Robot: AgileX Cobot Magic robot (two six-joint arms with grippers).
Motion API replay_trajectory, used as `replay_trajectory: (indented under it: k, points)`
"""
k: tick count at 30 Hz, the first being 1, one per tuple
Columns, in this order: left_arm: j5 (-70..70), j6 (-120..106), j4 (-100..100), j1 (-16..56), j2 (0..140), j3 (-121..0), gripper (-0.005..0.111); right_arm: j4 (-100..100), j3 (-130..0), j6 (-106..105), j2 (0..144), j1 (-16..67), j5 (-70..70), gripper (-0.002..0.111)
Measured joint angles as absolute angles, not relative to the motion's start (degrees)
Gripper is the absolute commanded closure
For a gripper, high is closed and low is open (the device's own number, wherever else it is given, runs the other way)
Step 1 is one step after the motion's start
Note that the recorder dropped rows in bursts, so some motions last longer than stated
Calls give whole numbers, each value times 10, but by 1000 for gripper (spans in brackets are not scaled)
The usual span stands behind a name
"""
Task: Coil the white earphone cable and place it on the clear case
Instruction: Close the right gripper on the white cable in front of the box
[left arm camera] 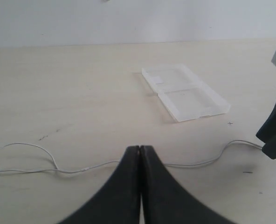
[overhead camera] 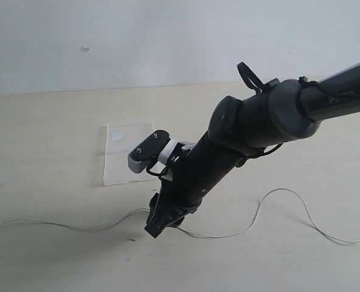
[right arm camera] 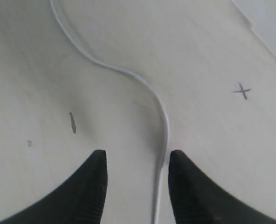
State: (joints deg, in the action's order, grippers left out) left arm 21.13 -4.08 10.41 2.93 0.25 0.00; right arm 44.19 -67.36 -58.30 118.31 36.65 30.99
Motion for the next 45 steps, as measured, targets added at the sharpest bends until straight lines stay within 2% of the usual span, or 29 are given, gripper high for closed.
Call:
replay_trajectory:
  k: [11,19,33,40,45]
  points:
    - [211,-41,104,29,2,0,107,438,-676,-583,1197,366,290,66]
    - [211,-41,104,29,2,0,107,427,-680,-583,1200,366,287,75]
    - [211,-41,104,29,2,0,107,214,-687,-410,1194,396,295,76]
    - [211,-41,104,29,2,0,107,200,-688,-390,1194,399,297,87]
    - [211,-41,104,29,2,0,107,195,-689,-384,1194,399,314,101]
